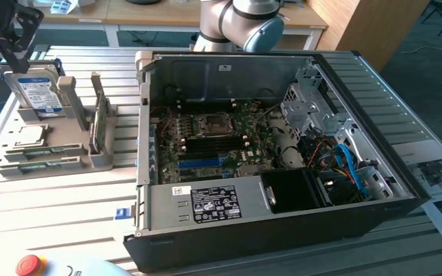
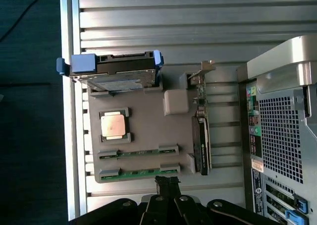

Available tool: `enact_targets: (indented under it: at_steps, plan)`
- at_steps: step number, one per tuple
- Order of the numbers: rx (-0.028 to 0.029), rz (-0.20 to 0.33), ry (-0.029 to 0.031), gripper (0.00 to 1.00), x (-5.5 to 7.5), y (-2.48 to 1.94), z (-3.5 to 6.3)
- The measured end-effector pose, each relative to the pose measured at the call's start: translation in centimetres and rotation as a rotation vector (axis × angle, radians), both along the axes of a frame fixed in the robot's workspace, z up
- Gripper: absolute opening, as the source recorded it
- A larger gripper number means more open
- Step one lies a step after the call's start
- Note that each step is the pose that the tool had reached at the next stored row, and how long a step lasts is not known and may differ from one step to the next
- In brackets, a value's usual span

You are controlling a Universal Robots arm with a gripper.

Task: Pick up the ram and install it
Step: 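Reach for the ram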

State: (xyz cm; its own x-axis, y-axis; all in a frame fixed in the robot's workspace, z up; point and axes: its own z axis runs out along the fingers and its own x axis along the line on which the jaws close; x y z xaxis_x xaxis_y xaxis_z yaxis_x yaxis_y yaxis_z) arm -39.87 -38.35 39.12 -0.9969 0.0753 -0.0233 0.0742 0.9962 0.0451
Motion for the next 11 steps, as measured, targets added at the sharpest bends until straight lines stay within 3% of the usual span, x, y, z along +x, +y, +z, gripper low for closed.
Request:
enact_targets:
  at_steps: [7, 11]
  plan:
    - [-0.0001, 0.0, 0.0, 0.1, -1.9, 0.05, -0.01]
    - [0.0, 0.0, -0.0001, 0.1, -1.9, 0.05, -0.01]
